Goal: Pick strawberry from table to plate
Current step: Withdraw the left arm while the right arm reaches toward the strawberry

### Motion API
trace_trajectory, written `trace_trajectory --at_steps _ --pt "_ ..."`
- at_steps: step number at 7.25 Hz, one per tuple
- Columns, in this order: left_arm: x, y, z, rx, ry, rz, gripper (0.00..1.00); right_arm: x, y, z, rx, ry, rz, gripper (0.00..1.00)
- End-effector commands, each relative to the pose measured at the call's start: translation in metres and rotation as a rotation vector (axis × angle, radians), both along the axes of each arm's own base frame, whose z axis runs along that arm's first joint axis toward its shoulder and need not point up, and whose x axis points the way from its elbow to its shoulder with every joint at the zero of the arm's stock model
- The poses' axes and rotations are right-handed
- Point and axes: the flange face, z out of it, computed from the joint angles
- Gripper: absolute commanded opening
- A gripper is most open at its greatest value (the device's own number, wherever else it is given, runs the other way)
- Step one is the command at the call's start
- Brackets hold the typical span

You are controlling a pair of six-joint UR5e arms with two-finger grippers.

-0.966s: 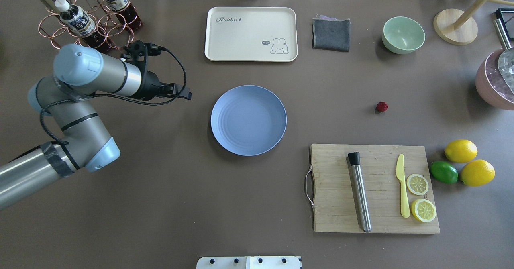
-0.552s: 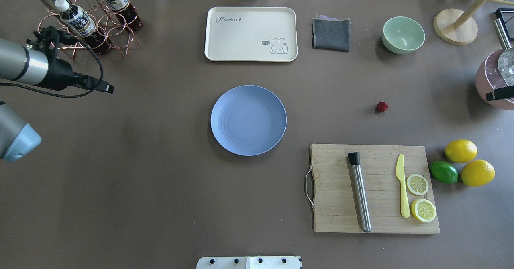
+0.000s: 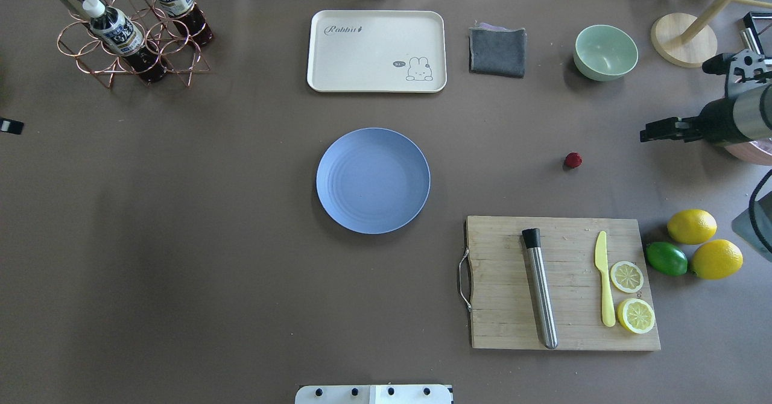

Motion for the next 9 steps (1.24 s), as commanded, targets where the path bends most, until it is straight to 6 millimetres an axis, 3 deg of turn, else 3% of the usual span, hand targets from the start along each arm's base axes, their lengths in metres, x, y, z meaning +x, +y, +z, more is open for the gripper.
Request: trace_trajectory --at_steps 1,2,3,5,9 --pt "-0.071 0.067 0.088 -0.067 -0.004 0.019 0.99 -0.058 -0.016 -0.041 -0.052 0.015 0.016 0.99" --pt "-0.103 0.069 0.099 -0.017 -0.092 -0.044 0.99 -0.078 -0.011 -0.044 -0.047 0.036 0.007 0.99" --pt "-0.103 0.068 0.122 -0.053 -0.215 -0.022 0.99 -0.091 -0.005 -0.043 -0.05 0.042 0.0 0.99" --pt "-0.106 0.031 0.114 -0.261 -0.235 0.002 0.99 -0.1 -0.001 -0.037 -0.058 0.05 -0.013 0.99" --pt "-0.105 0.029 0.111 -0.259 -0.226 0.004 0.99 -0.125 0.01 -0.015 -0.061 0.093 -0.033 0.94"
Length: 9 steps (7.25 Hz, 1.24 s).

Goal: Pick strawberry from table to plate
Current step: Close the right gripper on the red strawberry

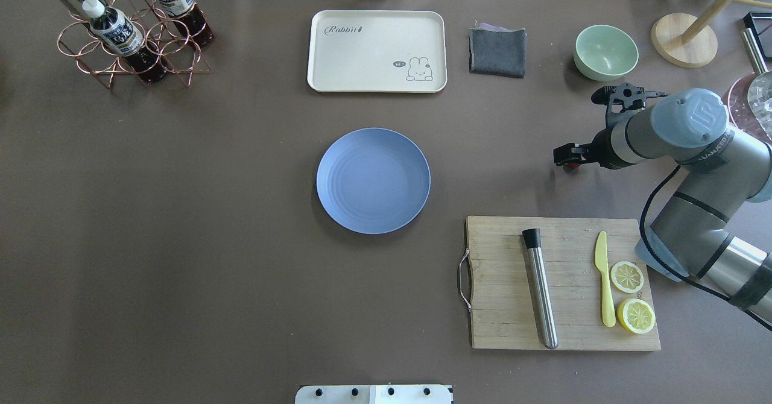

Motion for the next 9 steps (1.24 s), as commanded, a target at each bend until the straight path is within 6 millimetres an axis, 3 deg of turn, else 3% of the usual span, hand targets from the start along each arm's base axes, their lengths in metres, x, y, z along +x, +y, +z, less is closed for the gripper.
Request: trace_trajectory --at_steps 1,2,3,6,8,9 --pt "0.0 0.0 0.0 -0.001 0.0 0.0 0.99 -0.006 0.0 -0.003 0.005 -0.001 -0.002 0.9" --pt "0.0 0.001 0.0 0.002 0.002 0.001 0.99 -0.011 -0.005 -0.013 0.011 -0.009 -0.001 0.73" --pt "0.001 0.002 0.001 0.0 0.0 0.003 0.99 -0.012 -0.006 -0.015 0.014 -0.011 -0.002 0.45" --pt "0.003 0.001 0.0 0.001 0.001 0.005 0.99 -0.007 -0.006 -0.012 0.023 0.002 0.013 0.04" --pt "0.004 0.002 0.002 -0.002 0.002 0.007 0.99 -0.004 -0.007 -0.047 0.061 -0.043 0.019 0.0" --pt "0.004 0.003 0.003 -0.004 0.002 0.007 0.99 -0.014 -0.019 -0.076 0.03 -0.061 0.059 0.0"
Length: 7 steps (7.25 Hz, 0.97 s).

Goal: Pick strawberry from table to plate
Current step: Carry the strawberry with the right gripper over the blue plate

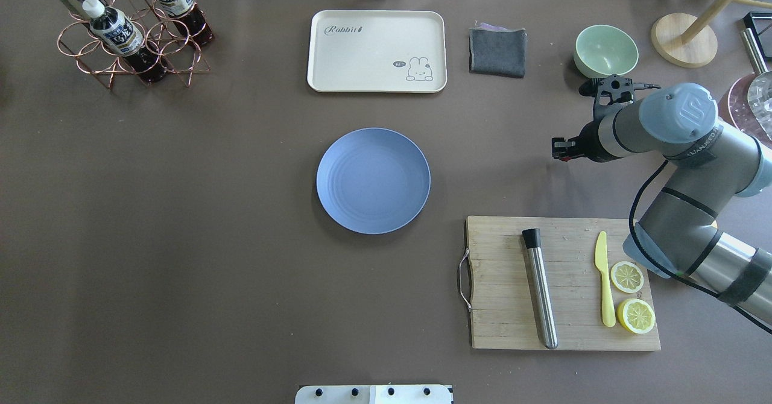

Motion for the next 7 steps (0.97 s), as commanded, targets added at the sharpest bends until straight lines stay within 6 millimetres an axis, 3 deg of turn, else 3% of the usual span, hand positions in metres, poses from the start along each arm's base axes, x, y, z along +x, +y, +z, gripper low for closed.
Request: trace_trajectory --at_steps 1,3,5,6,7 --pt "0.0 0.002 0.002 -0.003 0.0 0.001 0.99 -0.034 -0.019 -0.079 -0.09 -0.058 0.114 0.0" --pt "0.0 0.002 0.002 -0.004 0.0 0.0 0.99 -0.126 0.016 -0.15 -0.107 -0.069 0.265 0.0" --pt "0.0 0.002 0.002 -0.004 0.0 0.0 0.99 -0.183 0.043 -0.221 -0.113 -0.05 0.196 0.0" --pt "0.0 0.002 0.002 -0.006 0.0 0.0 0.99 -0.213 0.066 -0.241 -0.097 -0.051 0.166 0.0" --pt "0.001 0.002 0.002 -0.007 0.001 0.0 0.99 -0.231 0.075 -0.25 -0.078 -0.048 0.183 0.0"
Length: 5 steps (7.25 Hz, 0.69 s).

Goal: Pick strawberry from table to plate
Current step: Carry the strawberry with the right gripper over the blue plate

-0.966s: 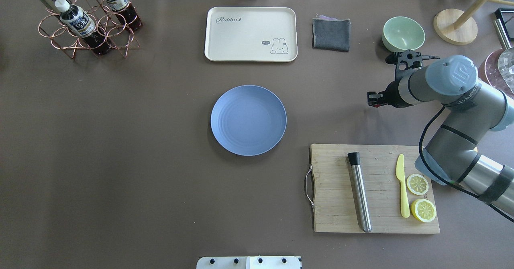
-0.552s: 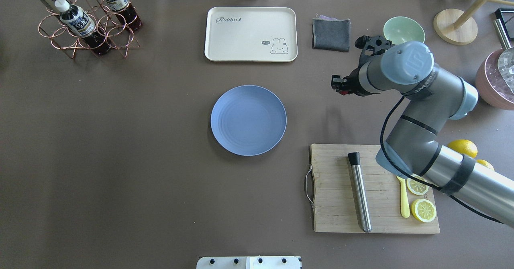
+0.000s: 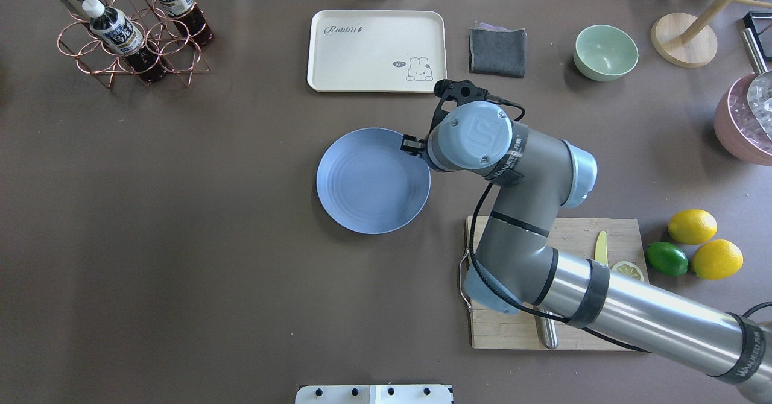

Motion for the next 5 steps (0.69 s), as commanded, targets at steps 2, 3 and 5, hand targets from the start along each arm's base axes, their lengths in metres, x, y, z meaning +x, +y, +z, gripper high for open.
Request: trace_trajectory --at_steps 2,3,5 --pt "0.001 0.0 0.002 -0.006 0.0 0.0 0.99 -0.061 0.016 -0.03 0.011 0.024 -0.004 0.0" --pt "0.001 0.0 0.002 -0.006 0.0 0.0 0.99 -0.065 0.019 -0.027 0.012 0.03 -0.011 0.0" --pt "0.001 0.001 0.003 -0.008 0.0 0.002 0.99 -0.072 0.026 -0.025 0.029 0.042 -0.005 0.0"
